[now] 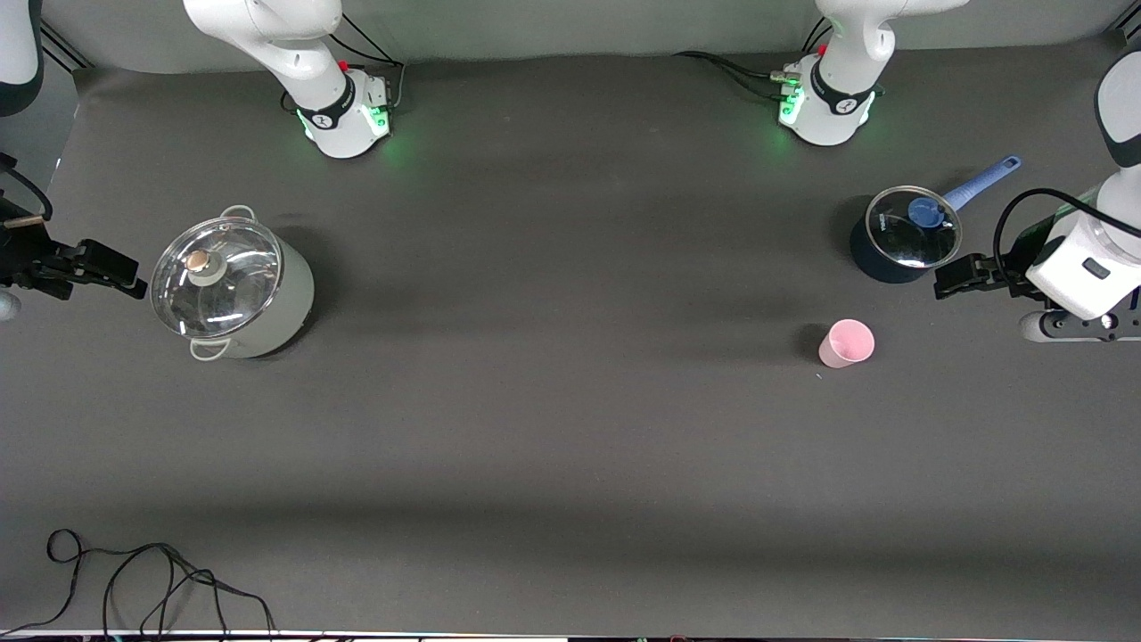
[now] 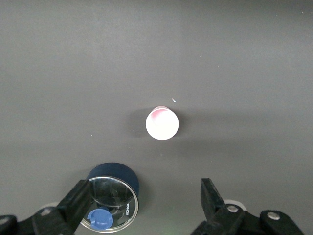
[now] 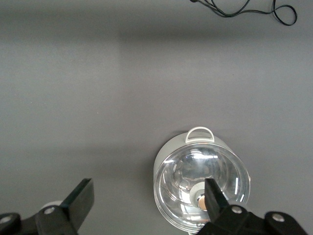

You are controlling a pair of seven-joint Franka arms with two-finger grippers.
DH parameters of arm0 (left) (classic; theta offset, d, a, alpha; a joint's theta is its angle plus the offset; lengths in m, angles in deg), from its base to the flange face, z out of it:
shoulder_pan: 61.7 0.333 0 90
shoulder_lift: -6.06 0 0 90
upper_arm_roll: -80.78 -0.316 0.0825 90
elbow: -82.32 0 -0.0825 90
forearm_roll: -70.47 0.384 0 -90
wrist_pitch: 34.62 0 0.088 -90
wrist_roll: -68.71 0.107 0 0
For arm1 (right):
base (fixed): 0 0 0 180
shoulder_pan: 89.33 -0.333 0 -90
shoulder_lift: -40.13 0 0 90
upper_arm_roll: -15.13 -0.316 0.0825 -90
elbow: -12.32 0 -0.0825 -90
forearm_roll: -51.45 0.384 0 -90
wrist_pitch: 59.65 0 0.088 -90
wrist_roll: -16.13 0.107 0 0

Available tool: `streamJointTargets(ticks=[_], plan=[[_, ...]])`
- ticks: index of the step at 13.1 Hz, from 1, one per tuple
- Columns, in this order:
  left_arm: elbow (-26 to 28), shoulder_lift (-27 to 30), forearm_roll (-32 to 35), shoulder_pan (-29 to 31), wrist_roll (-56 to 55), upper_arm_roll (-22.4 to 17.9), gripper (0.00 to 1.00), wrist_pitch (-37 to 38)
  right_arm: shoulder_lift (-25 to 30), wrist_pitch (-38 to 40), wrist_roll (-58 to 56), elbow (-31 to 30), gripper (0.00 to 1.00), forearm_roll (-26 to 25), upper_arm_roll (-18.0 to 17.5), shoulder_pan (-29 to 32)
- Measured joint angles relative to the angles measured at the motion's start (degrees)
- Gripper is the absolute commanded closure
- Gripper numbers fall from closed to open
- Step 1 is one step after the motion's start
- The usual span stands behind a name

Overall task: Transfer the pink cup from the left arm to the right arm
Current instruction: 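Move the left gripper toward the pink cup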

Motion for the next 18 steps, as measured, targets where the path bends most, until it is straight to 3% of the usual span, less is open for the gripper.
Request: streamJointTargets(ticks=[8,11,14,18], plan=[[0.02,0.00,0.02,0.12,2.92,-0.06,0.00,0.03,-0.05,0.05,0.00,0.08,0.00,0.04,0.02,0.02],[0.07,-0.16,0.11,1.19,17.94,-0.87,0.01,-0.56,-0.10,0.06,0.00,0.10,0.00,0.05,0.02,0.03],[0.27,-1.37,-1.28,6.42,40.72,-1.39,0.01,-2.95,-0.17,0.07,0.00,0.10,0.00,0.05,0.02,0.03],[0.70,-6.42,-16.51,17.08,75.12,-1.68,0.02,-3.49,-0.21,0.08,0.00,0.10,0.00,0.05,0.03,0.07]])
